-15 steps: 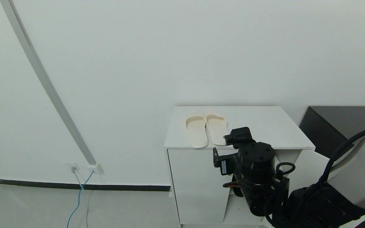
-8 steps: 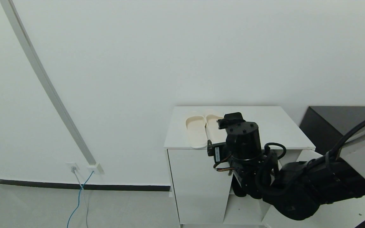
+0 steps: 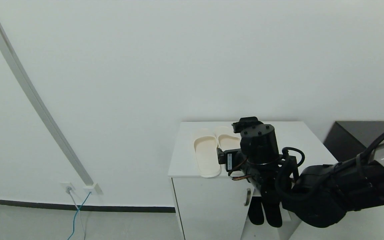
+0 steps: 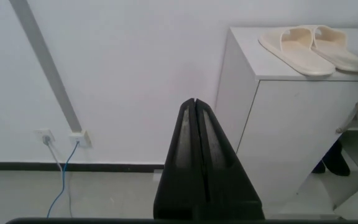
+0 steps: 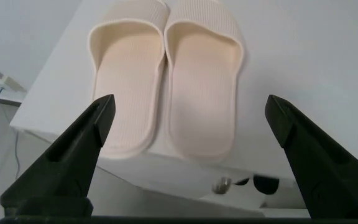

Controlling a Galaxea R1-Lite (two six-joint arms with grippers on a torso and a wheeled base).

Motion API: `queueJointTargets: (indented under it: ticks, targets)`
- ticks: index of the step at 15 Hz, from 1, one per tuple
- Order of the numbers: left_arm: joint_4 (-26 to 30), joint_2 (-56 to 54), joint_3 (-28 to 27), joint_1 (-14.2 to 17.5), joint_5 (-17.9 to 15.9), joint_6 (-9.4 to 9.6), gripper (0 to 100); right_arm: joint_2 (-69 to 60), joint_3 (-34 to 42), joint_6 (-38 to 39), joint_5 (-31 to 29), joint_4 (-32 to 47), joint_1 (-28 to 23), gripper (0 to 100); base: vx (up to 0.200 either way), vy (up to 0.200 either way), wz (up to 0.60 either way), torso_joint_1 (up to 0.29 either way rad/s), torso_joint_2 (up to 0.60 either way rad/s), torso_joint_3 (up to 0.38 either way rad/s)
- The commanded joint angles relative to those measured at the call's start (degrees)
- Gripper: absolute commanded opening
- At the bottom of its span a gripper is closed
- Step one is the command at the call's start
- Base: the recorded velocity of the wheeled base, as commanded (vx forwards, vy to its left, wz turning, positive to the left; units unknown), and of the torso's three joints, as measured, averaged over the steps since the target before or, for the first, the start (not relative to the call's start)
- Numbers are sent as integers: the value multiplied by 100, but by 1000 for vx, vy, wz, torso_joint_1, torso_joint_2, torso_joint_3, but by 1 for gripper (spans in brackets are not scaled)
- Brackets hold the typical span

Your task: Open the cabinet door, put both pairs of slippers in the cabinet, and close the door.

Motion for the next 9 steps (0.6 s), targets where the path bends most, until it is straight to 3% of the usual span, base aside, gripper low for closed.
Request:
queueJointTargets:
  ticks: [1, 9]
  targets:
    - [-4, 9, 2, 6, 3, -4, 0, 35, 50, 38, 56, -11, 35, 100, 0, 0, 0, 0, 0, 0]
    - [-4, 9, 2, 6, 3, -4, 0, 1107, -495, 38, 496, -398, -88, 100, 0, 0, 0, 0, 0, 0]
